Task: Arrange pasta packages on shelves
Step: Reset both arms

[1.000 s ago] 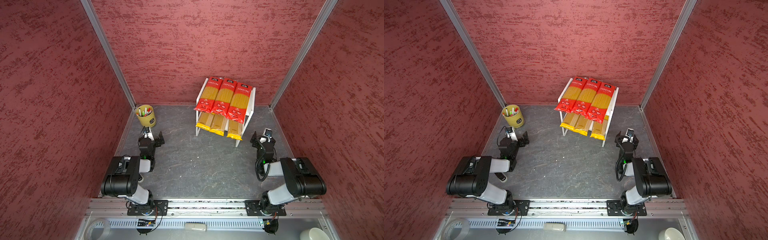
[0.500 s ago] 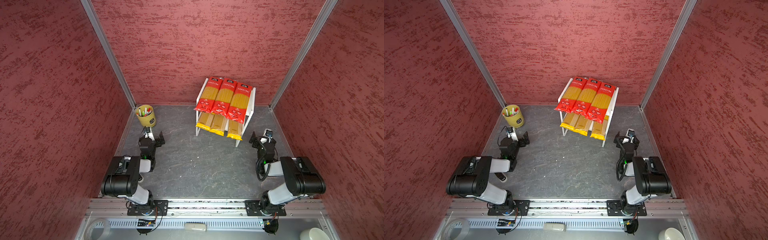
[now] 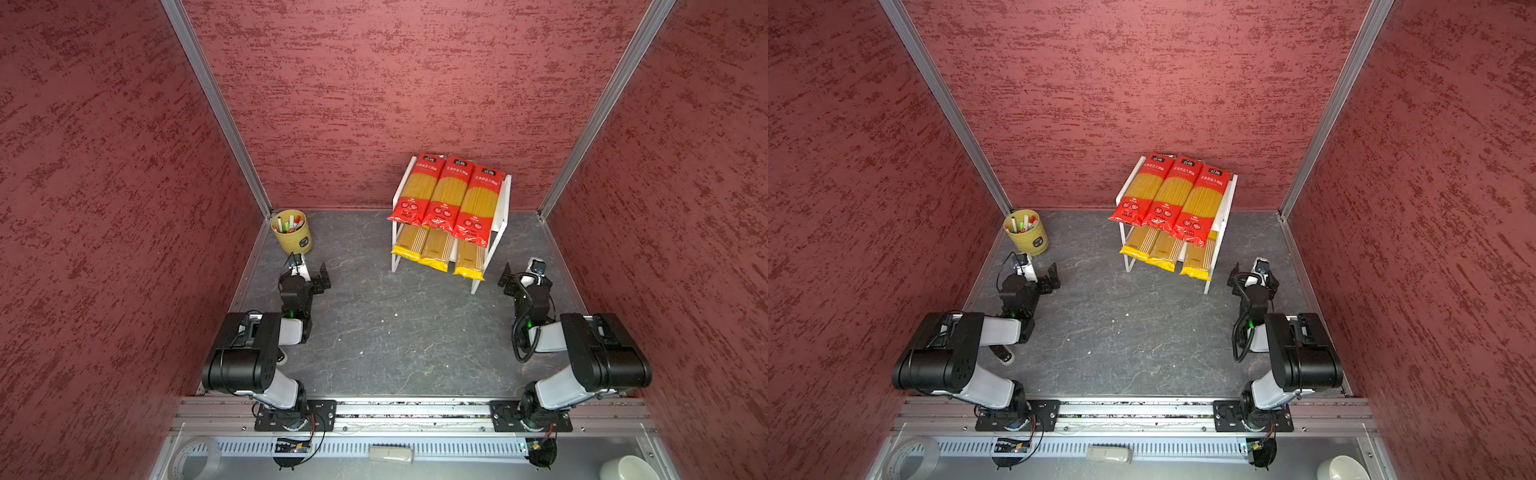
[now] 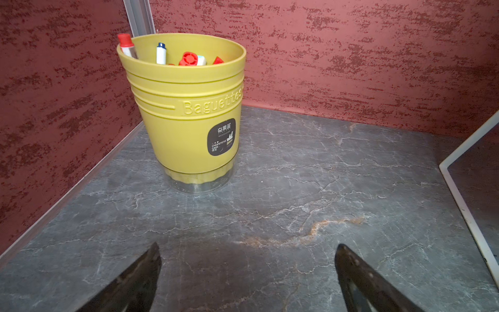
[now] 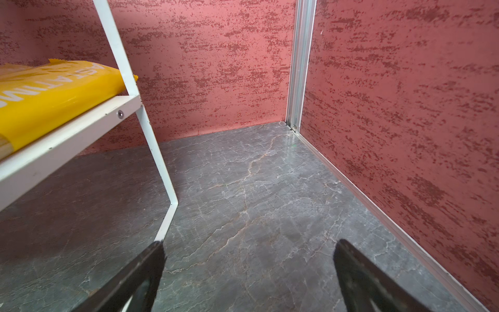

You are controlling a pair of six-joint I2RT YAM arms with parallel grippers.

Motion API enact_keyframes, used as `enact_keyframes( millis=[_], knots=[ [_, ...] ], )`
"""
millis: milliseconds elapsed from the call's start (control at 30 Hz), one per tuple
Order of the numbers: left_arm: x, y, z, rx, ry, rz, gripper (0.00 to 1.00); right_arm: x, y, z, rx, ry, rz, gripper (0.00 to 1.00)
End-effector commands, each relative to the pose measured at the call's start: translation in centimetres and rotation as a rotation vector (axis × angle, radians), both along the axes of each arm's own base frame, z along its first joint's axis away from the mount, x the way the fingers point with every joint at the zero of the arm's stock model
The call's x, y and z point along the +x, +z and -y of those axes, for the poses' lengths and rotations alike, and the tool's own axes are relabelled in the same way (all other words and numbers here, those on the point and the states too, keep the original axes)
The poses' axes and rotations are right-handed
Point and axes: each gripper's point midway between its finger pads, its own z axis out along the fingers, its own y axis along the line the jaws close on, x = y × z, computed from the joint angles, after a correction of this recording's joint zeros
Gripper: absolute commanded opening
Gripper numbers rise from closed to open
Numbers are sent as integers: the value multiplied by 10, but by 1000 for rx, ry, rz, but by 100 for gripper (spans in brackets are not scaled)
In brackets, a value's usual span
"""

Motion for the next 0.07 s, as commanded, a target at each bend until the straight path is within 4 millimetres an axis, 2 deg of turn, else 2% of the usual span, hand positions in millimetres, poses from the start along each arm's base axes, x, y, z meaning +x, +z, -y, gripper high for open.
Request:
enact_keyframes(
  millis=[0,33],
  knots=[
    [4,2,3,13,-15,-1,100,-1,5,-2,8,11,28,99],
    [4,2,3,13,-16,-1,99,-1,4,-2,10,10,26,99]
  ],
)
